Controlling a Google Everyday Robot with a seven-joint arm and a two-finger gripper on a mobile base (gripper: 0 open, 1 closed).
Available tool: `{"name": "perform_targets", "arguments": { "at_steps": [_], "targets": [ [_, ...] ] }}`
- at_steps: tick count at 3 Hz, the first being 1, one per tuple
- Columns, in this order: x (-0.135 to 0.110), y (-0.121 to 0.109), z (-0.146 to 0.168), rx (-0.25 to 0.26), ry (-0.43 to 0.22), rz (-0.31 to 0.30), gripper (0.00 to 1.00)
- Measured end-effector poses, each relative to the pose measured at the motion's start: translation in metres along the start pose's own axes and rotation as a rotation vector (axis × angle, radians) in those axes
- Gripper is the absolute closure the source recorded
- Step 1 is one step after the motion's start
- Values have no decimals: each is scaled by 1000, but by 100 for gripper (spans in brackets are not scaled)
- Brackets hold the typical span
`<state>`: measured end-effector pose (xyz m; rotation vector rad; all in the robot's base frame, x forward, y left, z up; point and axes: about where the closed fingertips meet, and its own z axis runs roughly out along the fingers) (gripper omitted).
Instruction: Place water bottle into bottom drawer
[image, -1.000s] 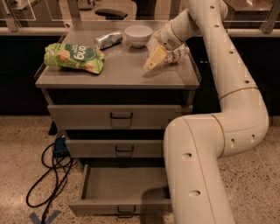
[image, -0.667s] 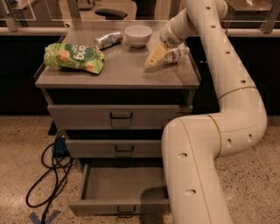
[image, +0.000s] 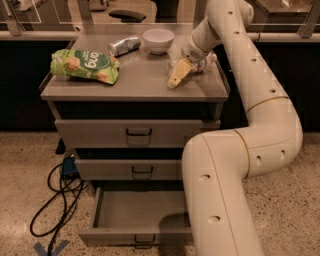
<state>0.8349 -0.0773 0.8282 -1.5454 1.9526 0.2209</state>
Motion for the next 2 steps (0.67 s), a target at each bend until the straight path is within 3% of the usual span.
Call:
{"name": "perform_targets", "arguments": {
  "at_steps": [1, 2],
  "targets": [
    [5, 7, 4, -29, 16, 3, 0],
    [5, 7, 4, -29, 16, 3, 19]
  ]
}}
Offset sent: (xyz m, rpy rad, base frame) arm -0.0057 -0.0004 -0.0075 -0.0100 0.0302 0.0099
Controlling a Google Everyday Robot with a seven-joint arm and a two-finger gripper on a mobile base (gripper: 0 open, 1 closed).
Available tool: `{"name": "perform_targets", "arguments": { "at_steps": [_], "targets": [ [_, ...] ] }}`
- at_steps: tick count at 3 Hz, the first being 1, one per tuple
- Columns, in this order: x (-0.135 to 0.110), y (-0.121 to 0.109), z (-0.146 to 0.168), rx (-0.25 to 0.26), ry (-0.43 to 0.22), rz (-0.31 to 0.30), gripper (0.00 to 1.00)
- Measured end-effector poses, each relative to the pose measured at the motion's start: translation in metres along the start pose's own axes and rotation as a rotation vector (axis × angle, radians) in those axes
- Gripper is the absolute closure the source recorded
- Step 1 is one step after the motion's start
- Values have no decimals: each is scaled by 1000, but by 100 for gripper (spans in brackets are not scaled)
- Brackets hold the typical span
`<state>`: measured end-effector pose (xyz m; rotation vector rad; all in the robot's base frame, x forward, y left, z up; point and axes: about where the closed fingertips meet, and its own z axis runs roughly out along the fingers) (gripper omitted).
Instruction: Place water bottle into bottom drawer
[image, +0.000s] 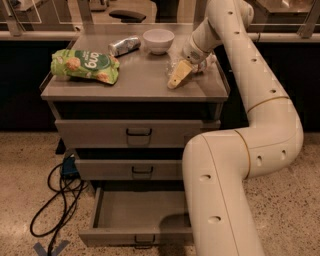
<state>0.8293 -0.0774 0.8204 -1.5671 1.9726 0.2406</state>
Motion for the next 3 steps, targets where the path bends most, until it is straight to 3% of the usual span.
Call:
{"name": "perform_targets", "arguments": {
  "at_steps": [3],
  "targets": [
    [-4, 1, -6, 0, 0, 0, 89]
  ]
}}
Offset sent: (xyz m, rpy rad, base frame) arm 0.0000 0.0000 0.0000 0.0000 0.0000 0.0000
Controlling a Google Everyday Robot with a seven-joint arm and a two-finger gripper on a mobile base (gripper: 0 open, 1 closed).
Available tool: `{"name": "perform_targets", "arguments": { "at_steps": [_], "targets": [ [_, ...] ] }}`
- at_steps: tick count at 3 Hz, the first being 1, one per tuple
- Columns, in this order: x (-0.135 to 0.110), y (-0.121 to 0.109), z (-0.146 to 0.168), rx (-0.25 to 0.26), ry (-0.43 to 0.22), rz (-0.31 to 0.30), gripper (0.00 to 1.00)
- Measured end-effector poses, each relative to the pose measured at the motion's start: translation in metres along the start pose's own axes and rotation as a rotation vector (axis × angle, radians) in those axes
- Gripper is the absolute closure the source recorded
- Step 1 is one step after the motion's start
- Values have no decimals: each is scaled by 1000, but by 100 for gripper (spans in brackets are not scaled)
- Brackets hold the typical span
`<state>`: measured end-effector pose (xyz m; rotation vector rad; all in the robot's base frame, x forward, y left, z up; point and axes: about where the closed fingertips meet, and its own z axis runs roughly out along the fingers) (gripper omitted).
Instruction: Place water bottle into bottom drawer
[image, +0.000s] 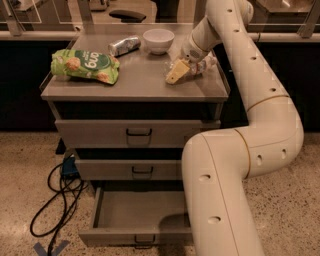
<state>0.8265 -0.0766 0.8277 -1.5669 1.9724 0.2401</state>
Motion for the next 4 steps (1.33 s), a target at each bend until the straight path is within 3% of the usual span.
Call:
{"name": "perform_targets", "arguments": {
  "at_steps": [1, 2, 3, 4],
  "targets": [
    [-2, 0, -2, 0, 0, 0, 100],
    [-59, -22, -61, 165, 3, -85, 100],
    [-77, -20, -90, 259, 85, -64, 100],
    [-67, -13, -70, 272, 153, -13, 100]
  ]
}}
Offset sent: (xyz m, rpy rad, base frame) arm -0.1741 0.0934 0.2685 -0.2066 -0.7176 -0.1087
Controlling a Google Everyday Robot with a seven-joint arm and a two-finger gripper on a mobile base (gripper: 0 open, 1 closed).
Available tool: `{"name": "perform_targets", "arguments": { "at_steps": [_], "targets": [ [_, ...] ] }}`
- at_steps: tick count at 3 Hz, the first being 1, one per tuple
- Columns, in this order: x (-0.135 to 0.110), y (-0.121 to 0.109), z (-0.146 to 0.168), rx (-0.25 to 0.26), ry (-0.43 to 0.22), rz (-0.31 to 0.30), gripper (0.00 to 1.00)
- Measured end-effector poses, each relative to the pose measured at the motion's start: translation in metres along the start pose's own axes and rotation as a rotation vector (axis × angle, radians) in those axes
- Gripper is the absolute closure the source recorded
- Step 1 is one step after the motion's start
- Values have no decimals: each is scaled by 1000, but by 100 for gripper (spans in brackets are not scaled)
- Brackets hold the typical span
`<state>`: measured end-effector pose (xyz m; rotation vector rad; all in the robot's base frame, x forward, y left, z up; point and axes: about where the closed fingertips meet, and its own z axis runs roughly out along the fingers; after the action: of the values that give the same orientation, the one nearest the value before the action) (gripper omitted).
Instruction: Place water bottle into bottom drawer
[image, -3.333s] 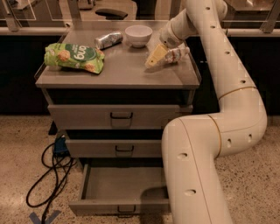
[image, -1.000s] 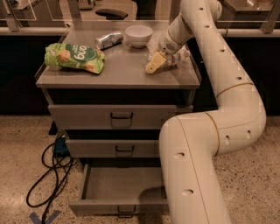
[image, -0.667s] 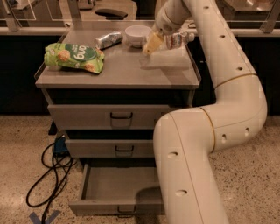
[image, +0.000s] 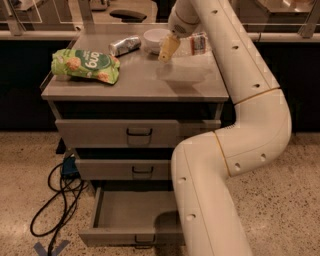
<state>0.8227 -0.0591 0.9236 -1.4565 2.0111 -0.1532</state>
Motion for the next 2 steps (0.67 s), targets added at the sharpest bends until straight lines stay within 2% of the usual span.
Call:
{"name": "perform_targets", "arguments": {
  "at_steps": [1, 2],
  "targets": [
    [-1, 0, 0, 2, 0, -1, 100],
    [-7, 7, -1, -39, 30, 2, 100]
  ]
}}
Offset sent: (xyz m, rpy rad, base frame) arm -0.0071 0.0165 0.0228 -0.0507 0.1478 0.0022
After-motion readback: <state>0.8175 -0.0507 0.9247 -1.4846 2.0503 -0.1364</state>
